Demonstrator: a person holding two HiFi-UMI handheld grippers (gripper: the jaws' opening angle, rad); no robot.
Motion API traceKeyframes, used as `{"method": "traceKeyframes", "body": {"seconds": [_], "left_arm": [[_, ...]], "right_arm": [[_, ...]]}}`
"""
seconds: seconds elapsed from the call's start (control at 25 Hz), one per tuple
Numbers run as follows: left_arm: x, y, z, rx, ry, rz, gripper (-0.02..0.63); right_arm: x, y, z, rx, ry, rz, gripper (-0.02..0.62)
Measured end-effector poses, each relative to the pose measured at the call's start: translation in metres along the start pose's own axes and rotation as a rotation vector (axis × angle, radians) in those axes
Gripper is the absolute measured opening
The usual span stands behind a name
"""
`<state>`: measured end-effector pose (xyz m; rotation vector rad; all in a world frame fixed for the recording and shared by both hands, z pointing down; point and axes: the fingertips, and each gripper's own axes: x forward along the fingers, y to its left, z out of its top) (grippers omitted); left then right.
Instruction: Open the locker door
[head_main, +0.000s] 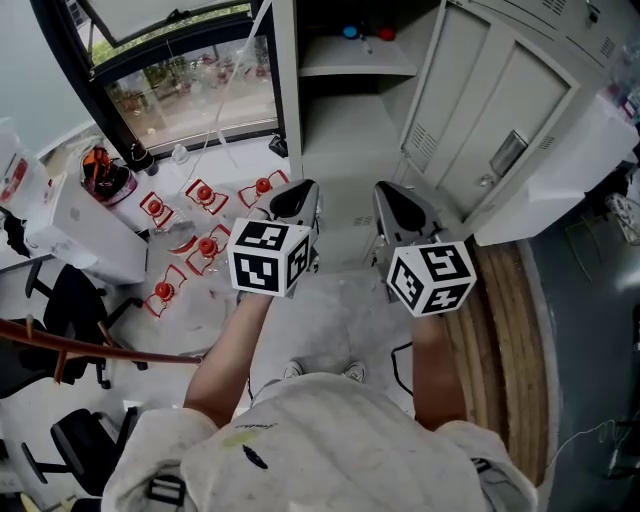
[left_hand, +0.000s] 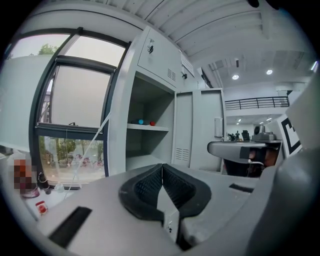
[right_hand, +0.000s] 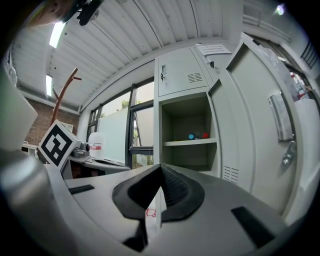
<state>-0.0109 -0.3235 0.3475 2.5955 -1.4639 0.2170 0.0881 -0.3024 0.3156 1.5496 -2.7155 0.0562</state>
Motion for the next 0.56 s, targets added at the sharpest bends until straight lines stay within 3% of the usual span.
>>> {"method": "traceKeyframes", "body": {"seconds": [0.56], "left_arm": [[0.0018, -0.0023, -0.0018, 0.001, 0.006, -0.006, 0.008]], "right_arm": [[-0.0013, -0.0034, -0.0016, 0.008, -0.003, -0.003, 0.003]]}}
